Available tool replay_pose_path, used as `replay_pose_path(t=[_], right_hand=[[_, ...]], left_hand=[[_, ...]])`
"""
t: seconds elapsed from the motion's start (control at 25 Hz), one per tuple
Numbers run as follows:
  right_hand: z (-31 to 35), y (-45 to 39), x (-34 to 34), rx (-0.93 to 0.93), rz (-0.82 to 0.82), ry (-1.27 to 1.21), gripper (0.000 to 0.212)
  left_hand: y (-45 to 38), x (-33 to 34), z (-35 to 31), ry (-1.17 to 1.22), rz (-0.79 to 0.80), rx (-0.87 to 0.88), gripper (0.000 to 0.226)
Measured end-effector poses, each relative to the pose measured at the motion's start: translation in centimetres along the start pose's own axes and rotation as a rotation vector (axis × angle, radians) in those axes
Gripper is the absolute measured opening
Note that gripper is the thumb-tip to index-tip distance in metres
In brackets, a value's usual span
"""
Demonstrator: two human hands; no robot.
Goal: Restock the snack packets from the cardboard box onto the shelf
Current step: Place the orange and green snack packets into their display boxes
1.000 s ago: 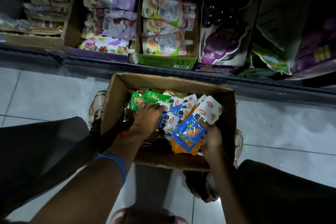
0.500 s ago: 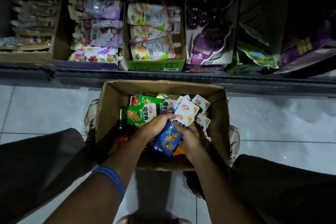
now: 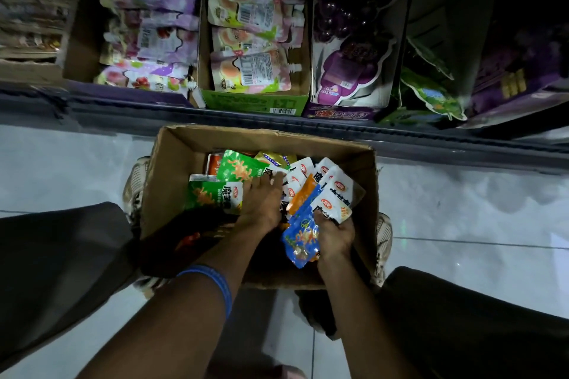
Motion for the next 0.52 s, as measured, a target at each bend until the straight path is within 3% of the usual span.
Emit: replay_pose_path(t=[0.08,0.16,0.28,0.4,0.52], right_hand=[[0.1,0.0,0.1,0.014,0.011,0.001,0.036],[0.3,0.2,0.0,0.023,0.021,-0.014,0.036],[1.1,0.7,-0.2,0.027,0.066,-0.055,0.040],[1.5,1.3,0.0,0.083,0.214,-0.197,0.041],[2.2,2.7,1.2,0.084,0.438,-0.239,0.045]], left_hand=[[-0.6,-0.5,0.4,-0.054,0.049,0.010,0.058],[-0.5,-0.1,1.2,0.047,0.137,0.067,0.056],[0.4,-0.4,2.8,0.525,0.254,-0.007,0.052],[1.6,-3.4,3.3,1.052,0.204,-0.035,0.034],[3.7,-5.8,2.1,1.262,0.281,-0.038,0.022]])
Point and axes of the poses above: each hand's wrist, its own y-axis away from the middle knuckle, its own x-axis out of the palm, z = x × y, the point moved 2 cm from there along -y, towards the middle knuckle, and after that the axes turned 8 degrees about z, right-handed, at the moved point
